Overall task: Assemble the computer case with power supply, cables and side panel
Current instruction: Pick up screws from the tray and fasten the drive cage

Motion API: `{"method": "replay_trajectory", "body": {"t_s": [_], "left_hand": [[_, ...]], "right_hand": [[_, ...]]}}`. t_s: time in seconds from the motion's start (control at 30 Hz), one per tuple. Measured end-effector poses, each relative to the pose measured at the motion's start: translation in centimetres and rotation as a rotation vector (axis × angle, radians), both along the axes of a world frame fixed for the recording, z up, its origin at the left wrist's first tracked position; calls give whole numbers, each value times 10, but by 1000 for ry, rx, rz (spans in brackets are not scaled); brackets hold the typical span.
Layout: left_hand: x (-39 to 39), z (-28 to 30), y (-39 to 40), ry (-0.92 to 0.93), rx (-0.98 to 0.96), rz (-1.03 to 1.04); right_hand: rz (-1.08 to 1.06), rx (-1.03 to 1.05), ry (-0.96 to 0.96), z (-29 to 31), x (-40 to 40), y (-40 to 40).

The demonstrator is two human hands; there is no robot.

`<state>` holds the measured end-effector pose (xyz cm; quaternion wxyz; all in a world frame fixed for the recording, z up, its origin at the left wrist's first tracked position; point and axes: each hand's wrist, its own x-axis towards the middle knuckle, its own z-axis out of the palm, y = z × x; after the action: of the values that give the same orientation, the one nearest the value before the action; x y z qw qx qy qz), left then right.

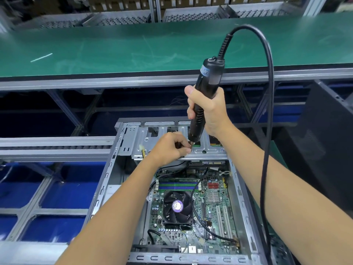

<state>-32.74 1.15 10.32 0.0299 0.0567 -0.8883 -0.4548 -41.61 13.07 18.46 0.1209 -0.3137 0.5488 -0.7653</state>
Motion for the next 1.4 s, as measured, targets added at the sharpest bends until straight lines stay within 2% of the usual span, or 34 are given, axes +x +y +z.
{"method": "replay_trajectory", "body": {"t_s": [0.27,1.0,1.27,1.4], "left_hand": [[0,3,-1,-17,55,-20],[0,1,-3,31,20,-33],[1,1,-1,27,-115,-88],[1,0,-1,17,-39,-51]], "right_hand": [[5,11,30,3,2,-2],[-21,-7,51,-1,6,0],[-78,-28,0,3,4,3],[-101,-45,18,9,1,6]]}}
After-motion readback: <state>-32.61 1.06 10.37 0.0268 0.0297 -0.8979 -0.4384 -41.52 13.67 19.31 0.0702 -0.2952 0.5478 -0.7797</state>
